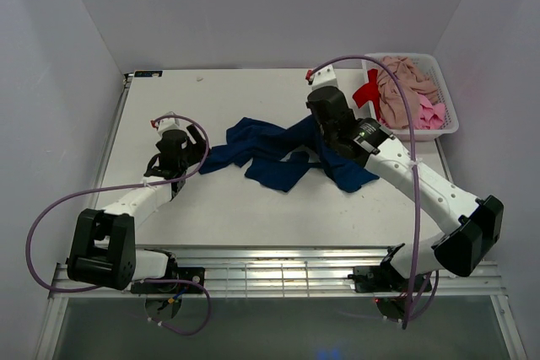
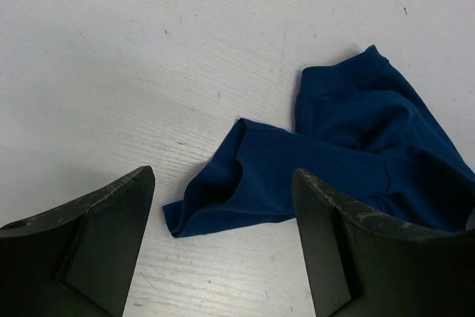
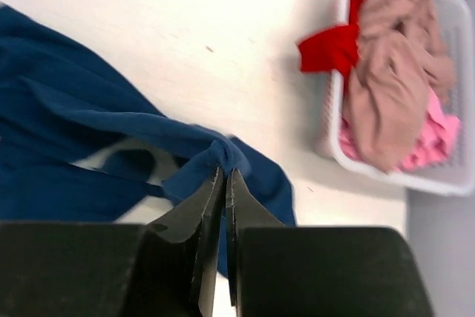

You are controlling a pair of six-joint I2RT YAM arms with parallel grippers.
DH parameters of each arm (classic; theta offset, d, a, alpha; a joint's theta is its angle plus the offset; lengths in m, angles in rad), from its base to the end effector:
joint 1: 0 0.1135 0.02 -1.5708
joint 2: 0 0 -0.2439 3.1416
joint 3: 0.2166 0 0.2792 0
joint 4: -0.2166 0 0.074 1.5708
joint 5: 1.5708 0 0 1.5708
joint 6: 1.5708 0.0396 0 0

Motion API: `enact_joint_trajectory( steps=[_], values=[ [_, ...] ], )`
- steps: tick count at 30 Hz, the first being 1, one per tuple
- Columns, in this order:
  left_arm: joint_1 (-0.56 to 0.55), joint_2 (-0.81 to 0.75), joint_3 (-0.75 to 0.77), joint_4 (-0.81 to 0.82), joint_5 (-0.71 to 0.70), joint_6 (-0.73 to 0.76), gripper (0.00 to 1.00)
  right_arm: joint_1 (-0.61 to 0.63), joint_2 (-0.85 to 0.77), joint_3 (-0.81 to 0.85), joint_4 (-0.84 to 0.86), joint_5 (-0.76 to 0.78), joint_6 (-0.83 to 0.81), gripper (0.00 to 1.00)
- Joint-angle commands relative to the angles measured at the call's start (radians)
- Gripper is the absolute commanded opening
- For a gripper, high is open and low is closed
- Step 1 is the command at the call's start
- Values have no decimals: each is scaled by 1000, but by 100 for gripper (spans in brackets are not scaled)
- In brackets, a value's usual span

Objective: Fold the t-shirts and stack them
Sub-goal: Flatten out the tshirt

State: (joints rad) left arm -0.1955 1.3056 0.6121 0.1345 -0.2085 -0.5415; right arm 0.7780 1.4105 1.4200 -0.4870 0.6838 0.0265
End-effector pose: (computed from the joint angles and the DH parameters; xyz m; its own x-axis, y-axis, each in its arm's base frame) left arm 0.2956 -0.0502 0.1609 -0.4550 -0.4239 -0.7831 -0.2528 0.9047 -0.3429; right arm 0.2641 0.2251 0.3687 -0.3311 -0.2974 -0.8955 -0.1357 0.9542 -0.2667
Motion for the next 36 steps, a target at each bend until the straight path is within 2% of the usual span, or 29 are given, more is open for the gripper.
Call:
enact_joint_trajectory(
  steps=[1,11,17,22,28,31,36],
  values=[
    [-1,1,-6,27,8,15,85,-22,-24,-61,-119,181,15,8],
    [-1,21,-18,45,27,-8,85,-54,-176,23,-281,368,66,8],
    [-1,23,-26,56,44,-17,85,-54,-225,132,-286,454,12,8],
    [-8,40,-40,112,102,-34,84,-54,-214,198,-286,467,-22,8],
    [-119,113,-18,191,179,-29,81,-54,-219,142,-286,441,0,8],
    [-249,126,-14,189,123,-12,78,-52,-216,108,-286,430,18,8],
    [-352,72,-73,162,64,-84,69,-54,-202,82,-285,421,33,8]
  ],
)
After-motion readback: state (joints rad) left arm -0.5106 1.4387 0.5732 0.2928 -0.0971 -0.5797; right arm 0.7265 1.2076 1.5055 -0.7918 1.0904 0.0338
